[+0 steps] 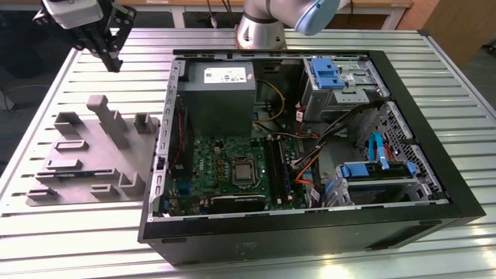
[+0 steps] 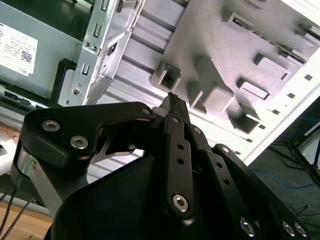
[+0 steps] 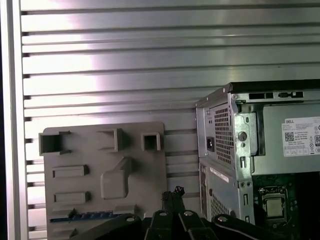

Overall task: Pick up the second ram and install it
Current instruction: 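Reach for the second ram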

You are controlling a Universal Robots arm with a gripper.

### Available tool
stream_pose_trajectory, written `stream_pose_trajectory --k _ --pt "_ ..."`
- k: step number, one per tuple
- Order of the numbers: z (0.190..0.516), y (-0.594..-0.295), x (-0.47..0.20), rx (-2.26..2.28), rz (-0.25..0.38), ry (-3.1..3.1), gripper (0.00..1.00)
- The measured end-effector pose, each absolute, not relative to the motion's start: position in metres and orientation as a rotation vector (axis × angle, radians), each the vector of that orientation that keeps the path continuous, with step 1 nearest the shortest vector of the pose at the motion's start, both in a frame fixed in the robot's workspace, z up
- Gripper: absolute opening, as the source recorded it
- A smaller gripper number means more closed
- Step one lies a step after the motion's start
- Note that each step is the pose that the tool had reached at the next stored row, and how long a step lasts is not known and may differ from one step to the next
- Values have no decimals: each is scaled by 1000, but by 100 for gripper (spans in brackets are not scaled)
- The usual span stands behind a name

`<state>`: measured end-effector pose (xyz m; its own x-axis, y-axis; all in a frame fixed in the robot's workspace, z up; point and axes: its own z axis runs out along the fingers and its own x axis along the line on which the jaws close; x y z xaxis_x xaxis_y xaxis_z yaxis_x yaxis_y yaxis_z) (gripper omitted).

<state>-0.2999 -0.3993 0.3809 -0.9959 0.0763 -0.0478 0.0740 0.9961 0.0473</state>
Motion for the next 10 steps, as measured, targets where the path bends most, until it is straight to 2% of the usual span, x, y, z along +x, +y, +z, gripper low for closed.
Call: stream_pose_trajectory --k 10 --pt "376 -403 -314 116 70 3089 11"
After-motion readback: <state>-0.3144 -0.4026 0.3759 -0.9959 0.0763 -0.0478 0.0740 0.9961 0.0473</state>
